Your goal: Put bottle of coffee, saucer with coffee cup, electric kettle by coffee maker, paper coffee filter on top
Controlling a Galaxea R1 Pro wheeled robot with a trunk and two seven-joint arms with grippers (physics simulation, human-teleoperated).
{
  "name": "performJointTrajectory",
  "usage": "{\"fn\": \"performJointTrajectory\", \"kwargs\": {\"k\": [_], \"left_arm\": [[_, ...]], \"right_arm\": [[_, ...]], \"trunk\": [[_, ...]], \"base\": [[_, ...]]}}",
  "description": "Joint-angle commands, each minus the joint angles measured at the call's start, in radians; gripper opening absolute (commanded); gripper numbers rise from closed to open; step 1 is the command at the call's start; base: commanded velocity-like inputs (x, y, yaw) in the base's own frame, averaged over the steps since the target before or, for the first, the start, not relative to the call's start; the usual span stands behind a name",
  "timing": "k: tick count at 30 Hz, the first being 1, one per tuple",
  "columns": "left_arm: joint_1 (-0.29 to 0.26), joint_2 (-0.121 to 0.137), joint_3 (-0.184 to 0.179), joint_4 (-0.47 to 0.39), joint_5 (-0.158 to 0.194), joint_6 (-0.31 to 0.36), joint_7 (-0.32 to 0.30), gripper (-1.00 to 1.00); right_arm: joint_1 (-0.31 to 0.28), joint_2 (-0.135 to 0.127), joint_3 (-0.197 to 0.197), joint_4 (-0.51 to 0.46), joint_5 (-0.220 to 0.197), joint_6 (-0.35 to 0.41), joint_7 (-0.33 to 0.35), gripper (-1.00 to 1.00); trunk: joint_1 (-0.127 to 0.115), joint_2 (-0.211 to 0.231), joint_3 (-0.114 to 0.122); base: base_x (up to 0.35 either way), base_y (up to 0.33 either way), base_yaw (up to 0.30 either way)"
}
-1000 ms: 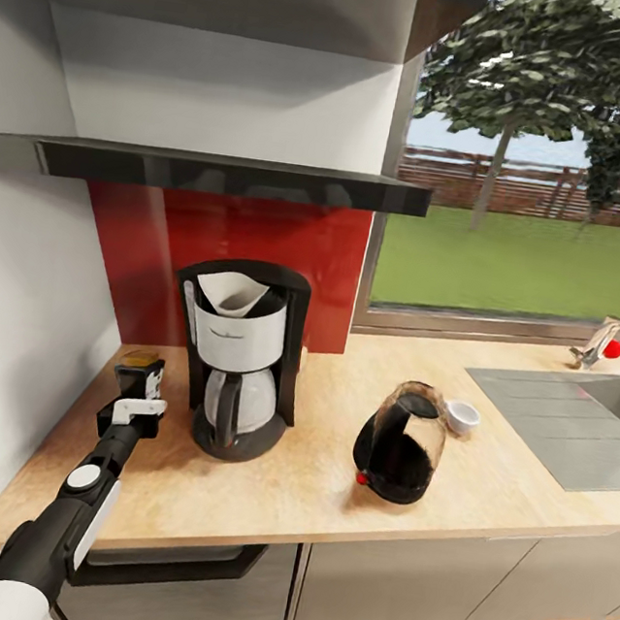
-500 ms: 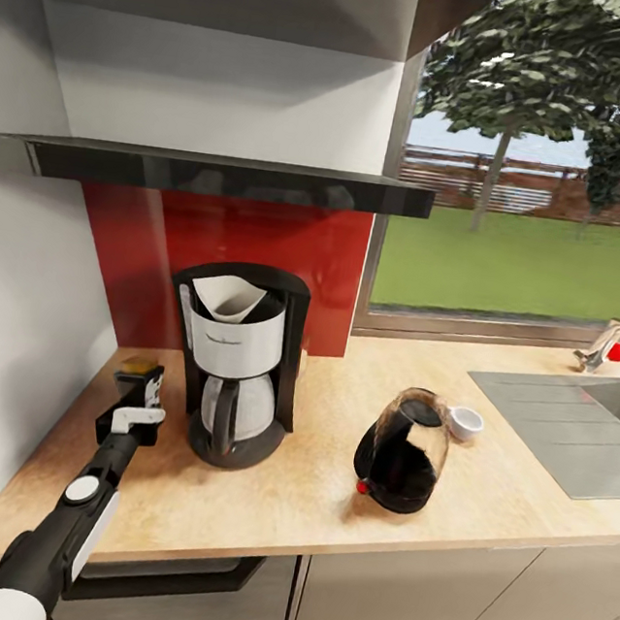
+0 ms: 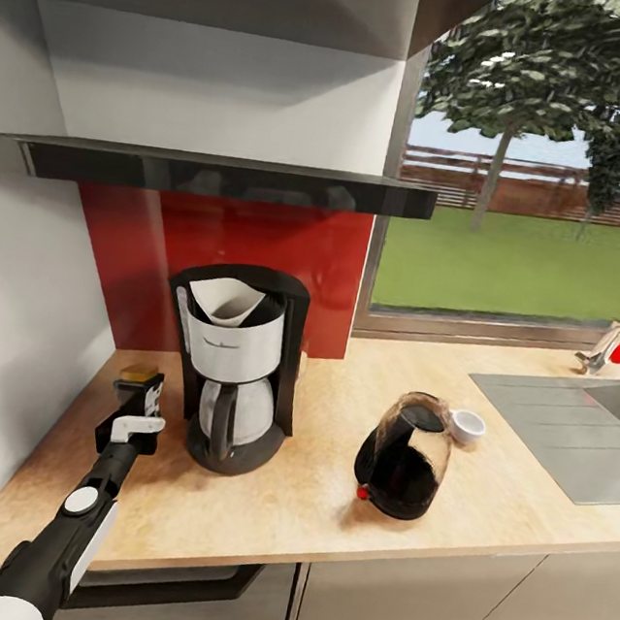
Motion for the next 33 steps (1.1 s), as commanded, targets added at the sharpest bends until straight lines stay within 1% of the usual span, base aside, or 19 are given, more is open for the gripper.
{"fn": "performJointTrajectory", "kwargs": {"k": [1,5,13,19,33], "left_arm": [[-0.001,0.0,0.001,0.0,-0.009,-0.003,0.003,-1.0],[-0.001,0.0,0.001,0.0,-0.009,-0.003,0.003,-1.0],[-0.001,0.0,0.001,0.001,-0.009,-0.003,0.003,-1.0],[0.0,0.0,0.0,0.002,-0.009,-0.003,0.003,-1.0],[0.013,-0.007,-0.007,0.002,-0.01,-0.003,0.001,-1.0]], "right_arm": [[0.0,-0.001,0.008,-0.002,-0.01,0.006,0.002,1.0],[0.0,-0.001,0.008,-0.002,-0.01,0.006,0.002,1.0],[0.0,-0.001,0.008,-0.002,-0.01,0.006,0.002,1.0],[0.0,-0.001,0.008,-0.002,-0.01,0.006,0.002,1.0],[0.0,-0.001,0.008,-0.003,-0.01,0.006,0.002,1.0]], "trunk": [[0.001,-0.002,-0.002],[0.001,-0.002,-0.002],[0.001,-0.002,-0.002],[0.001,-0.002,-0.002],[0.001,-0.002,-0.002]], "base": [[0.244,0.0,0.0],[0.145,0.0,0.0],[0.023,0.0,0.0],[0.161,0.0,0.0],[0.01,0.0,0.0]]}}
